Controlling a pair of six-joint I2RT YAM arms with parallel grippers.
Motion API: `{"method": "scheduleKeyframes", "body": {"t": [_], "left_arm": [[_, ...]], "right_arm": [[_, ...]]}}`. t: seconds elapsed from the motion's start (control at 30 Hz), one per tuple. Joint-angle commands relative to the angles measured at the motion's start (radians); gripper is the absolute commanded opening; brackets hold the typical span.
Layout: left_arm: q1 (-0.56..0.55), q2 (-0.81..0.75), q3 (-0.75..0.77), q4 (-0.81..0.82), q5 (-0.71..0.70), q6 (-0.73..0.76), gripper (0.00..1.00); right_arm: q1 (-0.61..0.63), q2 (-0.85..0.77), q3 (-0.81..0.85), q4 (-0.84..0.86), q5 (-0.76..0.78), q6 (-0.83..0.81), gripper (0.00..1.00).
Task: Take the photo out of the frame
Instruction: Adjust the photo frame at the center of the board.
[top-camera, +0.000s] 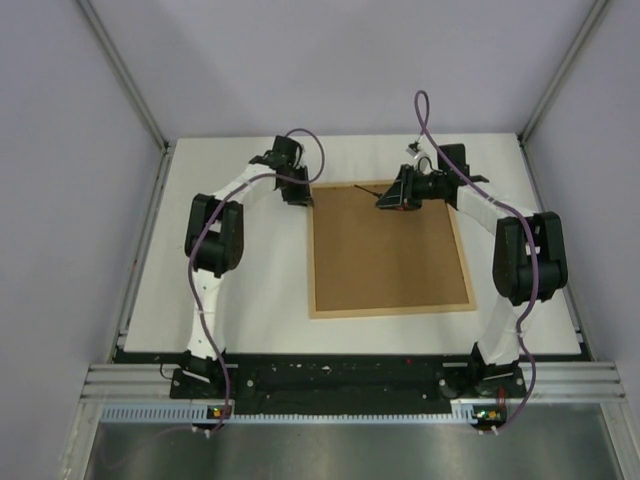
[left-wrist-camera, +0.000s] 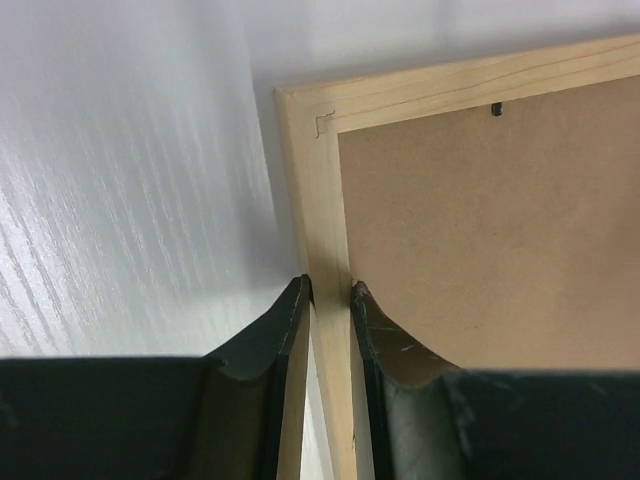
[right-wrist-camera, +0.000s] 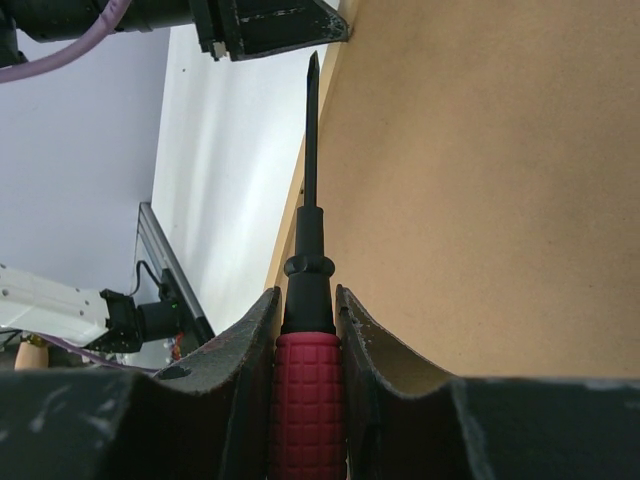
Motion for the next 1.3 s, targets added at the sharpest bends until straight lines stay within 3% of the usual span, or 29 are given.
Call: {"method": "scheduleKeyframes", "body": {"t": [0.0, 0.17, 0.37, 0.47, 0.6, 0.87, 0.97, 1.03, 1.13, 1.27], "left_arm": [[0.079, -0.093, -0.12, 0.143, 0.28, -0.114, 0.0], [0.133, -0.128, -0.211, 0.288, 0.459, -0.217, 0.0], [0.168, -0.142, -0.211, 0.374, 0.557, -0.26, 0.0], [0.173, -0.131, -0.113, 0.201, 0.45, -0.161, 0.42], [0.138, -0.099, 0.034, -0.028, 0.208, -0.007, 0.67], [0.015, -0.047, 0.073, -0.129, -0.026, 0.128, 0.78], [-0.01, 0.017, 0.181, -0.186, -0.085, 0.191, 0.85], [-0.014, 0.06, 0.279, -0.202, -0.131, 0.253, 0.95], [-0.016, 0.103, 0.373, -0.162, -0.129, 0.356, 0.98], [-0.019, 0.111, 0.375, -0.044, -0.09, 0.569, 0.98]], "right_arm": [[-0.011, -0.053, 0.012, 0.037, -0.023, -0.013, 0.0], [-0.012, -0.049, 0.017, 0.036, -0.016, -0.008, 0.0], [-0.023, -0.059, 0.033, 0.019, -0.003, -0.013, 0.0], [-0.034, -0.079, 0.049, -0.012, 0.01, -0.044, 0.0], [-0.046, -0.111, 0.055, -0.035, 0.028, -0.08, 0.0], [-0.048, -0.158, 0.061, -0.086, 0.042, -0.119, 0.0], [-0.048, -0.179, 0.052, -0.109, 0.048, -0.145, 0.0], [-0.049, -0.194, 0.044, -0.121, 0.054, -0.16, 0.0], [-0.048, -0.211, 0.035, -0.129, 0.06, -0.177, 0.0], [-0.048, -0.219, 0.023, -0.136, 0.065, -0.197, 0.0]]}}
